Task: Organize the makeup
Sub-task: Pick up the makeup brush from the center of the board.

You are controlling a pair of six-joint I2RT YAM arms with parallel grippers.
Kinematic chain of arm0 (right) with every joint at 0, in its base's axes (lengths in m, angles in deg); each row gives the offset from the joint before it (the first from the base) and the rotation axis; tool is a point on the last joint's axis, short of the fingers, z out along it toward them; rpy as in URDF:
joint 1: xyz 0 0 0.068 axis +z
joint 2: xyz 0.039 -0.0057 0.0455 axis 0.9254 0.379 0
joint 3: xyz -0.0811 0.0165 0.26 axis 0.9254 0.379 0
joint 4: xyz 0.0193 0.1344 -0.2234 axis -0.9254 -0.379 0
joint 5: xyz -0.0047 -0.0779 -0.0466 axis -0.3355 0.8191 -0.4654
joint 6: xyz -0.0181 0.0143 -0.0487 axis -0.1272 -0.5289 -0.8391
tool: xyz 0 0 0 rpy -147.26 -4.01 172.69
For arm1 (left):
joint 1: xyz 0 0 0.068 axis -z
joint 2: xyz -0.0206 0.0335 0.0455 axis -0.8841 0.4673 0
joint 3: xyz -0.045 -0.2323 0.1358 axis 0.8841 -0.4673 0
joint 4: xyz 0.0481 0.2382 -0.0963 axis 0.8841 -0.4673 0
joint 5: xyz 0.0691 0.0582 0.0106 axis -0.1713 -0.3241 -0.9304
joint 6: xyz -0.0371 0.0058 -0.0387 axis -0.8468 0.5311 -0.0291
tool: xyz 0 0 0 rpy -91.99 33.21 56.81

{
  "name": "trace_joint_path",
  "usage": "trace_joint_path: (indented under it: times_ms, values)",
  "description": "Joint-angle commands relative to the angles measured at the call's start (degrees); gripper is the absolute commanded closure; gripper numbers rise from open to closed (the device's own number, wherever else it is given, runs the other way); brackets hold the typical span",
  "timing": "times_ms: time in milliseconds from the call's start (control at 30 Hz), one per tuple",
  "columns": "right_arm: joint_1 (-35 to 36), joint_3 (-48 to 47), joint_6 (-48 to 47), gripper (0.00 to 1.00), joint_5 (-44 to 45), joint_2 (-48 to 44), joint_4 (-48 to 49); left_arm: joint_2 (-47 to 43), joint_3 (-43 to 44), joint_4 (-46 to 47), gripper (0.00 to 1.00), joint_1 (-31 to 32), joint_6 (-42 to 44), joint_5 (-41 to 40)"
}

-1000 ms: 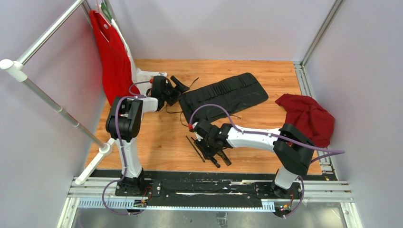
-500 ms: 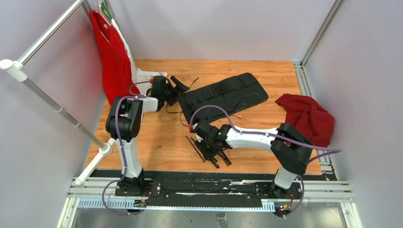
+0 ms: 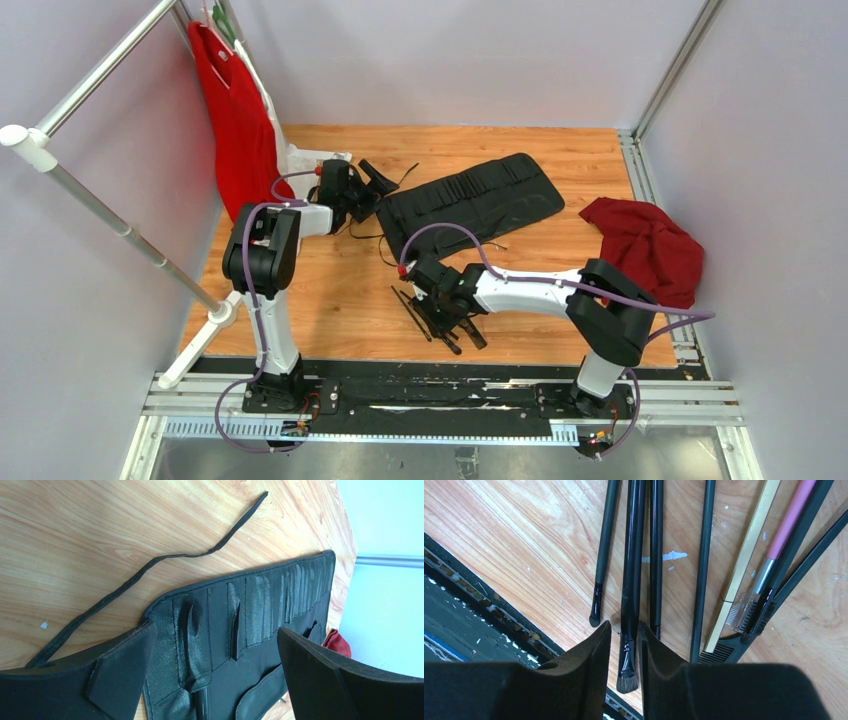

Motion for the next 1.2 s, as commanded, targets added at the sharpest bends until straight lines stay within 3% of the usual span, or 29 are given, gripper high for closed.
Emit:
trace_joint_path:
  times_ms: [0, 167, 367, 967, 1167]
  values:
    - [0.93, 1.19, 0.49, 0.75, 0.58, 1.49, 0.03, 2.61, -1.99, -9.47, 0.02, -0.50, 1.38, -1.09]
    - [0.93, 1.46, 0.54, 0.91, 0.71, 1.56, 0.12, 2.61, -1.99, -9.47, 0.02, -0.50, 1.31, -1.04]
    - [0.93, 1.64, 0.68, 0.99, 1.72, 0.76, -0.06, 2.54, -1.92, -9.42, 0.02, -0.50, 1.29, -1.10]
    - [0.62, -7.92, -0.96, 0.99, 5.09, -10.39, -9.09, 2.44, -1.70, -9.47, 0.02, -0.55, 1.19, -1.08]
    - [-8.84, -18.62, 0.17, 0.99, -3.26, -11.06, -15.77, 2.36, -1.29, -10.12, 0.02, -0.59, 1.38, -1.32]
